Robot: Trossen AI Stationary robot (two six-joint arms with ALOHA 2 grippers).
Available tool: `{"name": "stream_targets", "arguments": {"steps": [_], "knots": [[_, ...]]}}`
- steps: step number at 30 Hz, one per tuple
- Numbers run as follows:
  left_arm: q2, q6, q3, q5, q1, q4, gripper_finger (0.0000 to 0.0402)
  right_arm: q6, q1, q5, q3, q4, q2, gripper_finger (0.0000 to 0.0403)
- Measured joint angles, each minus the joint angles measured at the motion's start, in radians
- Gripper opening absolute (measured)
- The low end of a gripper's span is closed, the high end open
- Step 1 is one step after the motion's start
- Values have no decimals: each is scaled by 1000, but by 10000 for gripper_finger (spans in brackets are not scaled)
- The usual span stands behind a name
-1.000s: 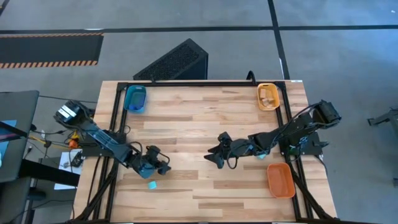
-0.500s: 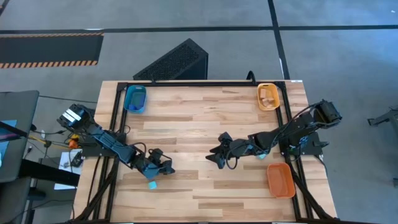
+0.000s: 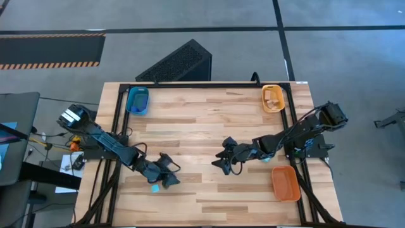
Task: Sort & place blocks by color
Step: Put the bottom left light blue block into the orange bin
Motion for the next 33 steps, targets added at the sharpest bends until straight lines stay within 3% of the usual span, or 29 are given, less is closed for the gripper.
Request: {"name": "stream_targets", "arguments": {"steps": [2,4,10,15,22,27,33], "knots": [[-16,176,47,31,-23,-110,197,-9,6,-1,0,-8,0,285],[-13,254,95,90,-54,-260,193,-24,7,-6,0,-24,-5,285],[-8,193,176,75,-150,-641,199,-29,14,2,-1,-86,-30,285],[-11,155,188,-1,-181,-668,253,-46,14,9,-1,-88,-31,285],[-10,34,158,90,-206,-691,336,-56,9,10,-1,-88,-31,285],[-9,-35,126,62,-222,-684,331,-56,9,13,-1,-86,-31,285],[1,70,122,16,-221,-660,284,-32,17,8,-1,-86,-31,285]]}}
